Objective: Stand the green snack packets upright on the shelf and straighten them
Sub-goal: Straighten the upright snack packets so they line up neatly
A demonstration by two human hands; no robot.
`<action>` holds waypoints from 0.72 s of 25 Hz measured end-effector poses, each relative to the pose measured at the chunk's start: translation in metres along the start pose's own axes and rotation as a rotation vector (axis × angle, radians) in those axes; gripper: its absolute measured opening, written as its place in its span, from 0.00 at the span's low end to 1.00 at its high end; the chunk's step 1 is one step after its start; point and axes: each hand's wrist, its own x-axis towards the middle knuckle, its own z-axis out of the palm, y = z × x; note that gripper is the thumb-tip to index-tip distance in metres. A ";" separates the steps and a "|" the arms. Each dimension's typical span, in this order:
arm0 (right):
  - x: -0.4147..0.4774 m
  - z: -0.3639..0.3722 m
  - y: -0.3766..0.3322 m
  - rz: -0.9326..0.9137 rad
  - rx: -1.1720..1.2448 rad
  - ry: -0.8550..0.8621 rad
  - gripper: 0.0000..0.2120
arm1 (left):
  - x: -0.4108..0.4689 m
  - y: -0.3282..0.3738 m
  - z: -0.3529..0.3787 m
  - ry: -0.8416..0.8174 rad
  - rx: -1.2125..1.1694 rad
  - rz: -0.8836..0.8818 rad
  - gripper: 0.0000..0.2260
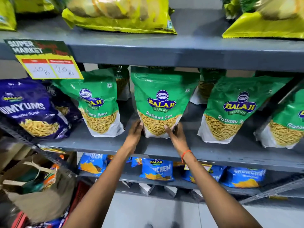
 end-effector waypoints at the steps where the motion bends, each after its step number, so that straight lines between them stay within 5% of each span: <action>1: -0.001 -0.001 0.000 -0.004 -0.013 -0.006 0.16 | 0.001 -0.003 -0.002 -0.020 0.000 -0.010 0.12; 8: -0.008 -0.005 0.002 -0.005 0.012 0.023 0.19 | -0.007 -0.012 0.002 0.037 -0.045 -0.021 0.13; 12: -0.020 0.011 -0.021 -0.309 -0.229 0.410 0.32 | -0.016 0.005 0.003 0.340 0.156 0.259 0.20; 15: -0.025 0.033 -0.042 -0.635 -0.347 0.412 0.27 | -0.024 0.022 -0.005 0.516 0.325 0.537 0.22; 18: -0.028 0.060 -0.055 -0.743 -0.392 0.361 0.24 | -0.024 0.036 -0.018 0.575 0.475 0.700 0.25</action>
